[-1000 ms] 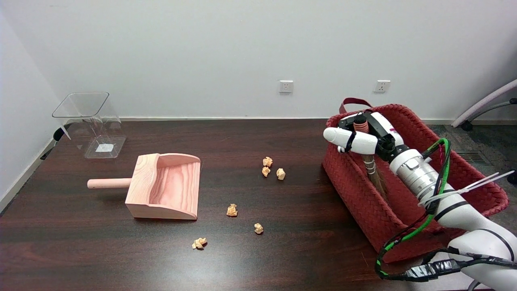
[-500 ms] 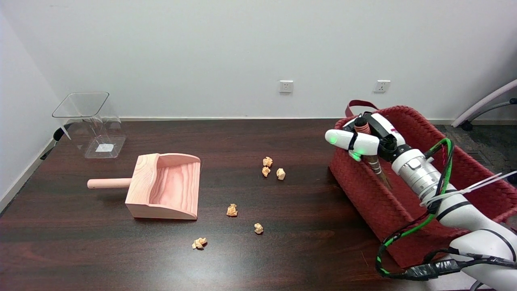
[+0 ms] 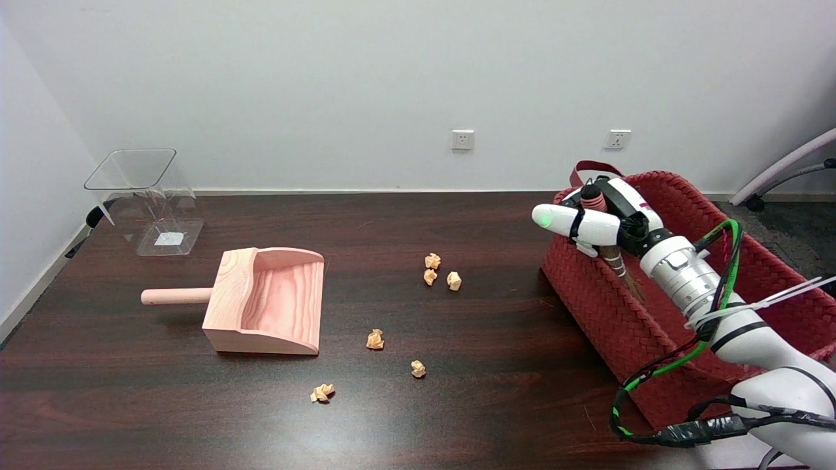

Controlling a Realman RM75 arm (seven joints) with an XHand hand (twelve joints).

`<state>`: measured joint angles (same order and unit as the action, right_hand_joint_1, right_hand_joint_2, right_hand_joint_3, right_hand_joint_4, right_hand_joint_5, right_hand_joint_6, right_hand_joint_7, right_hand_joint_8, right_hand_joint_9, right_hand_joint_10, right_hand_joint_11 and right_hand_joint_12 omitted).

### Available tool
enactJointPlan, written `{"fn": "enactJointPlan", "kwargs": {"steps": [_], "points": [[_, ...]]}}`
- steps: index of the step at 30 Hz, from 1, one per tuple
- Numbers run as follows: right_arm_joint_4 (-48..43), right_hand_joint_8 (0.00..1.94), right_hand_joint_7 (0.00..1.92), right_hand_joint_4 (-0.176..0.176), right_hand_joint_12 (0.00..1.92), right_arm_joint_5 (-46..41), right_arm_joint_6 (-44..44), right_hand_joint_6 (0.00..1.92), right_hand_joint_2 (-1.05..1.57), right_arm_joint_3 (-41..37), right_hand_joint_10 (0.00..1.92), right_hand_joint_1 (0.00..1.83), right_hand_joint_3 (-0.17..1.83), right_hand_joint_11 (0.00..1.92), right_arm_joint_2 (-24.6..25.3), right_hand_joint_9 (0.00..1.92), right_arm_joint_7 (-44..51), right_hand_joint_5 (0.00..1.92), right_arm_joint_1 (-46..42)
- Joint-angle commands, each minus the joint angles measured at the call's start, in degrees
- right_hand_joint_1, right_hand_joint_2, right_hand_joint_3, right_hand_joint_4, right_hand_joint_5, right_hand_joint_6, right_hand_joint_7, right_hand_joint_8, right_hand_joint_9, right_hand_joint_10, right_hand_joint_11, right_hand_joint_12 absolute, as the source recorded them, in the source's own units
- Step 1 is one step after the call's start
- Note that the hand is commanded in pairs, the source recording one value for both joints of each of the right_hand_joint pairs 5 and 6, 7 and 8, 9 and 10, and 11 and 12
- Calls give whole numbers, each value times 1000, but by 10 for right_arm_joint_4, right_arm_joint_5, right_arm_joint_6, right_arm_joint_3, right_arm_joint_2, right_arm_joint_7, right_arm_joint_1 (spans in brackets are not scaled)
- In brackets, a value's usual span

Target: Pick up the broom by its handle.

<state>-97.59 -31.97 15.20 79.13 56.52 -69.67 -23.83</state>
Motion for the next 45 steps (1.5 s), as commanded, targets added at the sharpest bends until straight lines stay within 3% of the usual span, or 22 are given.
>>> {"fn": "enactJointPlan", "kwargs": {"steps": [1,6,10,14,31,32,33,34,45], "points": [[-18,1920,1920,0,1920,2,9,1920,632,-6,1920,924,242,1920,-1,1920,-10,1920,2],[0,1920,1920,0,1920,-3,10,1920,667,-8,1920,942,313,1920,-1,1920,1,1920,7],[2,1920,1920,0,1920,-6,22,1920,883,-6,1920,959,514,1920,0,1920,1,1920,8],[8,1920,1920,0,1920,-6,41,1920,999,-7,1920,956,555,1920,2,1920,-3,1920,8],[22,1920,1920,0,1920,-19,84,1920,1180,-35,1920,914,462,1920,3,1920,6,1920,9],[-77,1920,1920,0,1920,-7,110,1920,1180,3,1920,914,464,1920,1,1920,-46,1920,-12],[8,1920,1920,0,1920,-22,97,1920,1180,-32,1920,914,464,1920,3,1920,7,1920,7],[24,1920,1920,0,1920,-27,97,1920,1181,-44,1920,914,463,1920,3,1920,22,1920,10],[9,1920,1920,0,1920,-26,98,1920,1182,-106,1920,914,453,1920,3,1920,25,1920,13]]}}
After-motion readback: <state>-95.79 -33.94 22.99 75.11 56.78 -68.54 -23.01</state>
